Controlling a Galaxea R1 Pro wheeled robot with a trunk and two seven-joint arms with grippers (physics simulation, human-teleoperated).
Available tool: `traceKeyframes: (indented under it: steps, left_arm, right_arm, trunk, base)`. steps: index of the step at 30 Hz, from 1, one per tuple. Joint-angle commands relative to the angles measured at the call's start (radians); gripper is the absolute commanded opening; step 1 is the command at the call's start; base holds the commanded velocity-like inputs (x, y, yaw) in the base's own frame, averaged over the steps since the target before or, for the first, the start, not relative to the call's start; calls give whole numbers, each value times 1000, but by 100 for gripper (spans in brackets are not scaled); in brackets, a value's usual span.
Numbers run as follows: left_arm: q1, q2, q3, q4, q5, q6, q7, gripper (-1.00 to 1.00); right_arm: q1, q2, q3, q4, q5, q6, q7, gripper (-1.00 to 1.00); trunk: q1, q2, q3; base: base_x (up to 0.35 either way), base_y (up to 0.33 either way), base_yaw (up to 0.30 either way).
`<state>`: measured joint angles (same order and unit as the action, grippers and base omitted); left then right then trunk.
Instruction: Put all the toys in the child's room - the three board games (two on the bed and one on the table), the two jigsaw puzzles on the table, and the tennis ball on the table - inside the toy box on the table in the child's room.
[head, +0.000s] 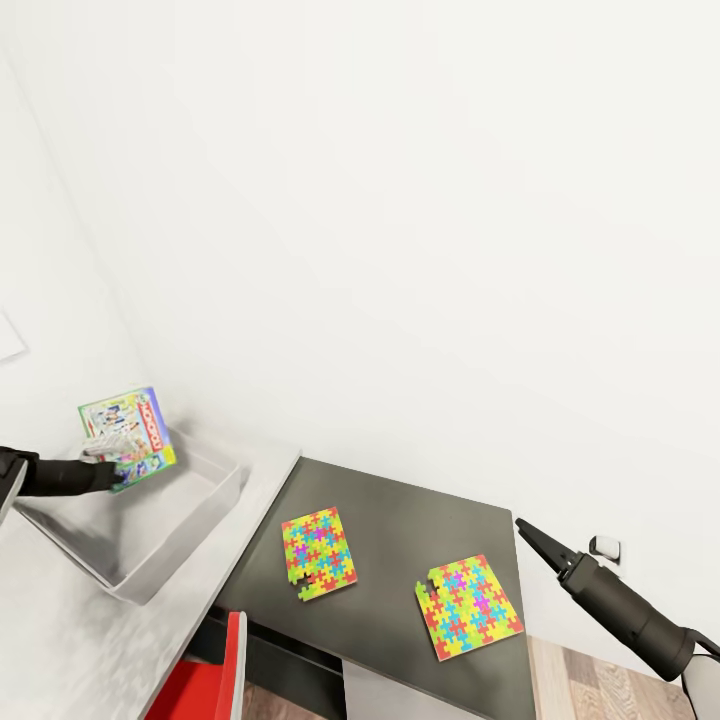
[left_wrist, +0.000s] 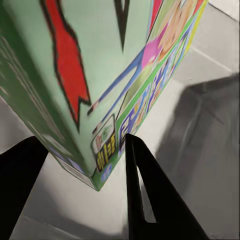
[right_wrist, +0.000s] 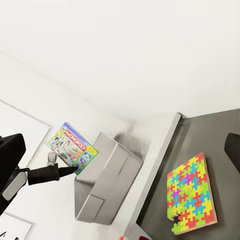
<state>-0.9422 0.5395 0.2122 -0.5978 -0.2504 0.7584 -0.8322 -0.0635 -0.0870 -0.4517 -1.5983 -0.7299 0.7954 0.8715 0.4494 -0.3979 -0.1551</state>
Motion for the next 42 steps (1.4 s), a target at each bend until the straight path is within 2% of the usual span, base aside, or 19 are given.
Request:
traceKeyframes:
  steps: [1, 7, 11, 15, 17, 19, 22, 26, 42]
  left_arm:
    - [-1, -1, 7, 0, -15, 10, -33, -100]
    - [-1, -1, 8, 3, -14, 95, -117, -100]
    - [-1, -1, 9, 23, -14, 129, -131, -100]
    - [0, -1, 12, 100, -10, 147, -134, -100]
    - [0, -2, 21, 129, -7, 153, -135, -100]
    - [-1, -2, 43, 145, -6, 168, -134, -100]
    - [0, -5, 95, 157, -6, 207, -128, -100]
    - [-1, -7, 130, 161, -7, 228, -125, -100]
    - [0, -11, 173, 163, -6, 240, -128, -100]
  right_arm:
    - [-1, 0, -1, 0, -2, 5, 1, 100]
    - [-1, 0, -2, 0, -2, 5, 1, 100]
    - [-1, 0, -1, 0, -2, 5, 1, 100]
    - [-1, 0, -2, 0, -2, 5, 1, 100]
    - [-1, 1, -2, 0, -2, 5, 1, 100]
    - [-1, 2, -2, 0, -2, 5, 1, 100]
    - [-1, 2, -2, 0, -2, 5, 1, 100]
    - [-1, 3, -2, 0, -2, 5, 1, 100]
    - [-1, 2, -2, 0, -3, 5, 1, 100]
  trunk:
    - [1, -2, -2]
    - [1, -2, -2]
    - [1, -2, -2]
    - [1, -2, -2]
    - [1, -2, -2]
    - [1, -2, -2]
    - [1, -2, -2]
    - [1, -2, -2]
    - [1, -2, -16]
  base:
    - [0, 0, 0]
    - [0, 0, 0]
    - [0, 0, 0]
    - [0, 0, 0]
    - [0, 0, 0]
    - [0, 0, 0]
    - [0, 0, 0]
    - [0, 0, 0]
    - [0, 0, 0]
